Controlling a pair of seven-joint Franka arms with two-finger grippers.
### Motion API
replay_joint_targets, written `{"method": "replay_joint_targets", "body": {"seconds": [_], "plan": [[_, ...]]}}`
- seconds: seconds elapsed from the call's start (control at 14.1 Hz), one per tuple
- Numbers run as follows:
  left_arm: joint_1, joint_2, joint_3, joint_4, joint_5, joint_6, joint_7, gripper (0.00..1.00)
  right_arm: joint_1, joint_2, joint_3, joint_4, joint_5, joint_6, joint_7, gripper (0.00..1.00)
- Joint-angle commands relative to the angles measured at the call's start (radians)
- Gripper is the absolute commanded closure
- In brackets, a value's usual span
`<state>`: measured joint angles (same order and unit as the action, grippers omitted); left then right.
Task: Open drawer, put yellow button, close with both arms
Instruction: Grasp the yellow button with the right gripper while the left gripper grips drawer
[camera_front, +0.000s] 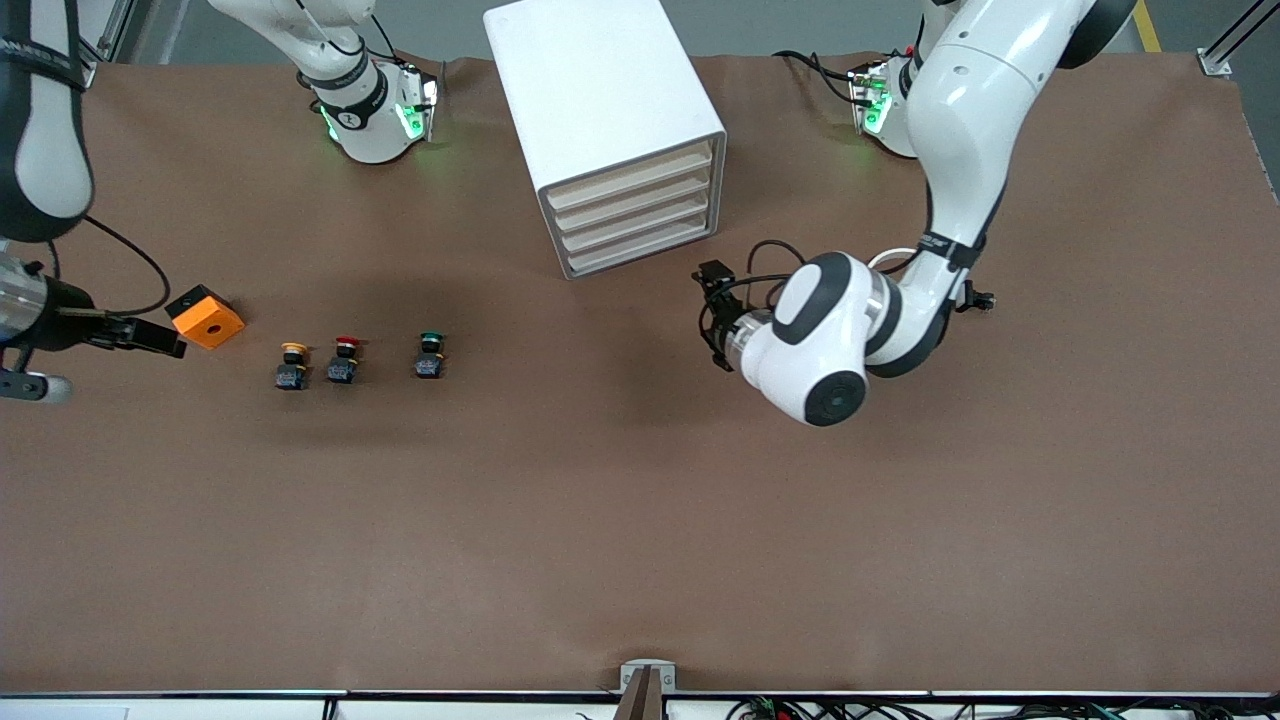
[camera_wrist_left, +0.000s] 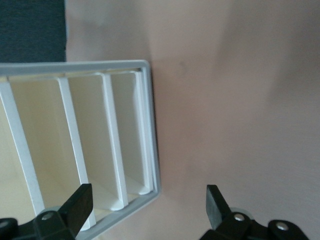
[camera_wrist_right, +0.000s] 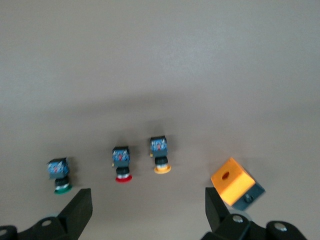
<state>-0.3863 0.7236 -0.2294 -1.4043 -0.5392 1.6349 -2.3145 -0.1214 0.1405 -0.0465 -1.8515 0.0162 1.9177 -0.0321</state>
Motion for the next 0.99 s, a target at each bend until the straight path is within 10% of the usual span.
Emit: {"method": "replay_joint_targets", "body": {"seconds": [0.0, 0.92], "plan": [[-0.017, 0.011, 0.001, -0.034, -0.106, 0.005, -0.023, 0.0, -0.018, -0.076, 0.013, -0.217, -0.007, 0.192, -0.025, 0.0], [-0.049, 0.036, -0.002, -0.053, -0.304, -0.151, 0.003, 0.0, -0.044, 0.143, 0.016, -0.503, -0.048, 0.777, -0.006, 0.0]]}}
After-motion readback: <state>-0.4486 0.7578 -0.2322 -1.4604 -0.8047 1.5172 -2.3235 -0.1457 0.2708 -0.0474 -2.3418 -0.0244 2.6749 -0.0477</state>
